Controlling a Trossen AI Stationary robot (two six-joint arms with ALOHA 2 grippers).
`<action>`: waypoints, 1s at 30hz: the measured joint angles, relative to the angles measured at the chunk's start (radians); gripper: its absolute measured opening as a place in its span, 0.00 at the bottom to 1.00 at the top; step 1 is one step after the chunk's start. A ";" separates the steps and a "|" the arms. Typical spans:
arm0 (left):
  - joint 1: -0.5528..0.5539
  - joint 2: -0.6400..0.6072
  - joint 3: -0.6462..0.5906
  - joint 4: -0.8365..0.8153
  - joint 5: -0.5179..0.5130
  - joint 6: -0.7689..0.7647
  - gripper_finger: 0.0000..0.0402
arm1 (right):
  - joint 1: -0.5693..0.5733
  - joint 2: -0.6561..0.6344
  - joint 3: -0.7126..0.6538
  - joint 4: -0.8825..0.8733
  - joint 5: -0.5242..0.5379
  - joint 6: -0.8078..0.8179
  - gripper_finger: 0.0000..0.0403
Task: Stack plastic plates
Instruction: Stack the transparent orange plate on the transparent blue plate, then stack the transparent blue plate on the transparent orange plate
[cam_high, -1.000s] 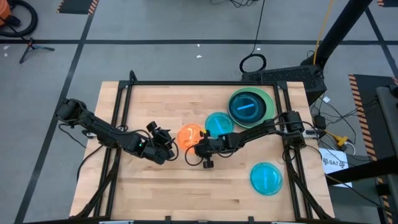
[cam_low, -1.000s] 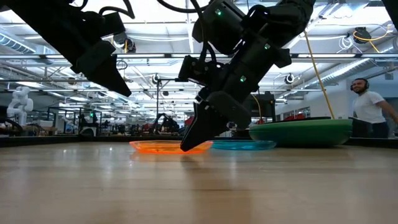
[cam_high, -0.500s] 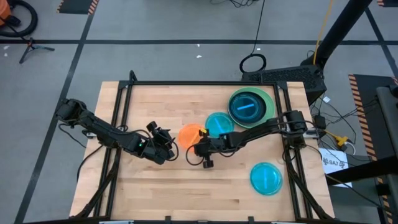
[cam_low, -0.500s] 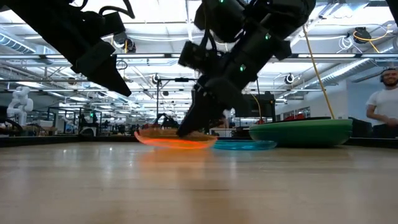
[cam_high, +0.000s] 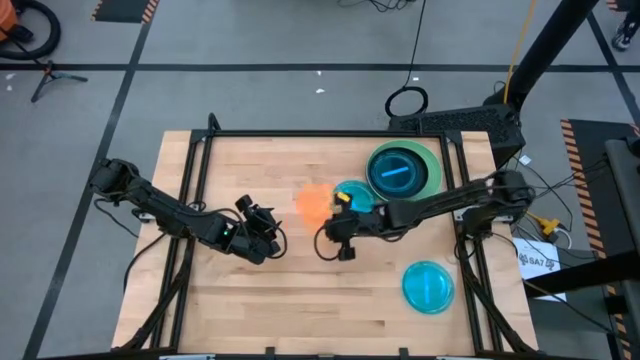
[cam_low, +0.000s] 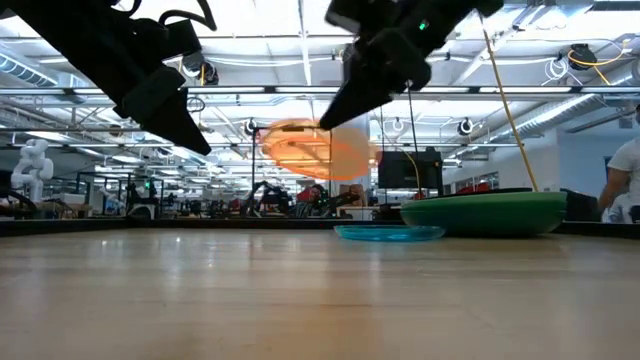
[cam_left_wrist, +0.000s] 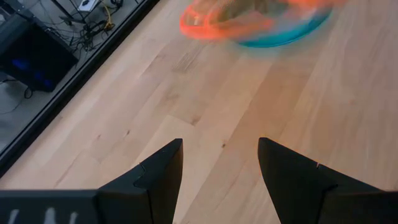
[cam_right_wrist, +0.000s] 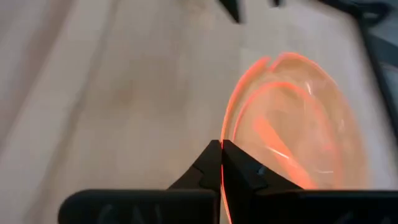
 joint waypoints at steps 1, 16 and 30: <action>0.000 0.000 0.000 0.000 0.000 0.000 0.53 | 0.001 -0.029 0.000 -0.042 0.034 0.001 0.00; 0.000 0.000 0.000 0.003 0.000 0.002 0.53 | -0.258 -0.212 -0.188 -0.571 0.358 0.326 0.00; 0.000 0.000 0.000 0.004 0.000 0.003 0.53 | -0.316 -0.212 -0.290 -0.402 0.303 0.335 0.20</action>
